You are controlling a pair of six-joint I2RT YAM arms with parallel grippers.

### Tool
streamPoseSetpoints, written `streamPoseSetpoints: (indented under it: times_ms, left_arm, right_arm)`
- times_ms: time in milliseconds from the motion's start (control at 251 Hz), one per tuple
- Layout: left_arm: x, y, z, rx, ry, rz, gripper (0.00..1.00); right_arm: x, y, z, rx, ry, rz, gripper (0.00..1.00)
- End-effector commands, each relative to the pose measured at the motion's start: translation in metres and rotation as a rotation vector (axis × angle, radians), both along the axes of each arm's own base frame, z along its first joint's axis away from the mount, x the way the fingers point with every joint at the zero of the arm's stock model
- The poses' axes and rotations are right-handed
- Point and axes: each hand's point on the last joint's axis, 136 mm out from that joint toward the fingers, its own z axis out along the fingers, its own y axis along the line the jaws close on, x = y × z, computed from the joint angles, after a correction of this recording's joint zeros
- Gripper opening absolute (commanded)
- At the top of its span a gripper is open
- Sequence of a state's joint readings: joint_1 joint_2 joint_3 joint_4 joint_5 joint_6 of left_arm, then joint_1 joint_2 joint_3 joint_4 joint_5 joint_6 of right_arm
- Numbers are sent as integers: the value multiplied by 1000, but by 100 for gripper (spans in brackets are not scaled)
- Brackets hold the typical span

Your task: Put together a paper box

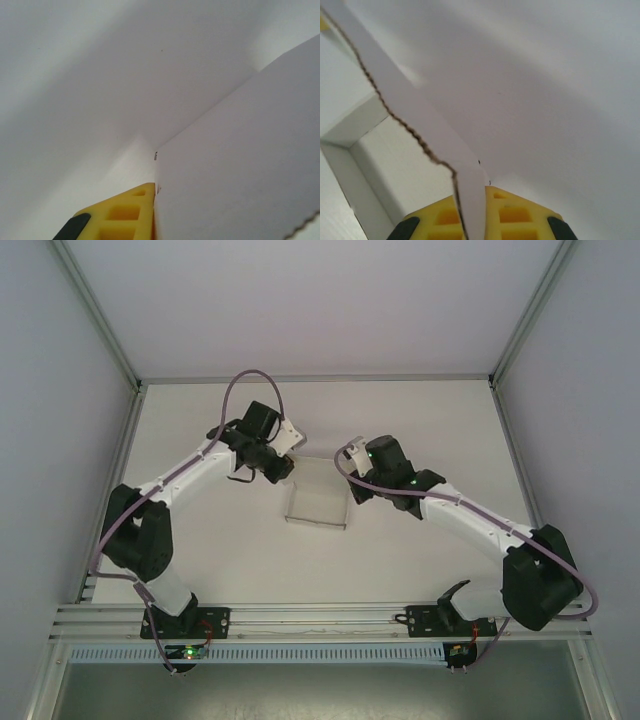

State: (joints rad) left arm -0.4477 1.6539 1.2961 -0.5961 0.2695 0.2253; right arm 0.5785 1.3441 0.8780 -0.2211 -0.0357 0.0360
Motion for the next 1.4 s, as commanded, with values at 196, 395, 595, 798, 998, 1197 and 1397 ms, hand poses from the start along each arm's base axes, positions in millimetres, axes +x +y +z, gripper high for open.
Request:
streamPoseSetpoints:
  times_ms: [196,395,595,798,998,1197,1397]
  left_arm:
    - [7,-11,36,-125,-138,544,9]
    - [14,-15,50,-210,-174,727,11]
    - [17,-24,53,-292,-170,760,12]
    - [11,-32,43,-302,-188,697,12]
    - [3,-37,27,-307,-195,650,13]
    - [-8,-51,12,-292,-255,558,13]
    - [-22,-59,-1,-289,-276,519,15]
  right_arm:
    - [29,-20,20,295,-79,-521,0]
    - [26,-4,33,378,-112,-541,0]
    - [21,1,32,354,-136,-527,0]
    - [21,-2,20,374,-141,-555,0]
    - [19,-1,13,394,-193,-554,0]
    - [11,-1,3,390,-240,-542,0]
    - [-5,-3,-3,349,-310,-540,0]
